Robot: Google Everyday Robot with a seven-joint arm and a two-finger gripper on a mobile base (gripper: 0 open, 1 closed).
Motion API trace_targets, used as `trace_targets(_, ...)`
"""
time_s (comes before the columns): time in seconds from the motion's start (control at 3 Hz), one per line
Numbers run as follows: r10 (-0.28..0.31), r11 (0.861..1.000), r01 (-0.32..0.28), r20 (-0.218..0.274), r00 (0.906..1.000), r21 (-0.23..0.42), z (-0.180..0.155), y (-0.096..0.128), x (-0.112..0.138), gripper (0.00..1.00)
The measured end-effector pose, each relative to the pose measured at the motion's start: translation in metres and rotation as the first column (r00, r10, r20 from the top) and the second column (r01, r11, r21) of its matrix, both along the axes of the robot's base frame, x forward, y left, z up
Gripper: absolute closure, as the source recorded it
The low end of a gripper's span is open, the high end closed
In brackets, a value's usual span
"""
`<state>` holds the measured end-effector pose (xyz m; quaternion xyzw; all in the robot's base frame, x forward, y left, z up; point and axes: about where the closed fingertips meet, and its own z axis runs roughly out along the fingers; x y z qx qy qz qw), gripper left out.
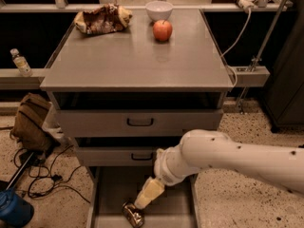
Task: Pick orange can from bottom drawer and place on counter
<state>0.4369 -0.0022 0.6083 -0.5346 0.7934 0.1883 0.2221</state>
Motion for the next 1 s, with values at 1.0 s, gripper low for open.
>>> trace_targets(1.0, -0.068, 0.989, 0.087, -0.153, 0.9859, 0.120, -0.168, 0.089, -0.008, 0.00)
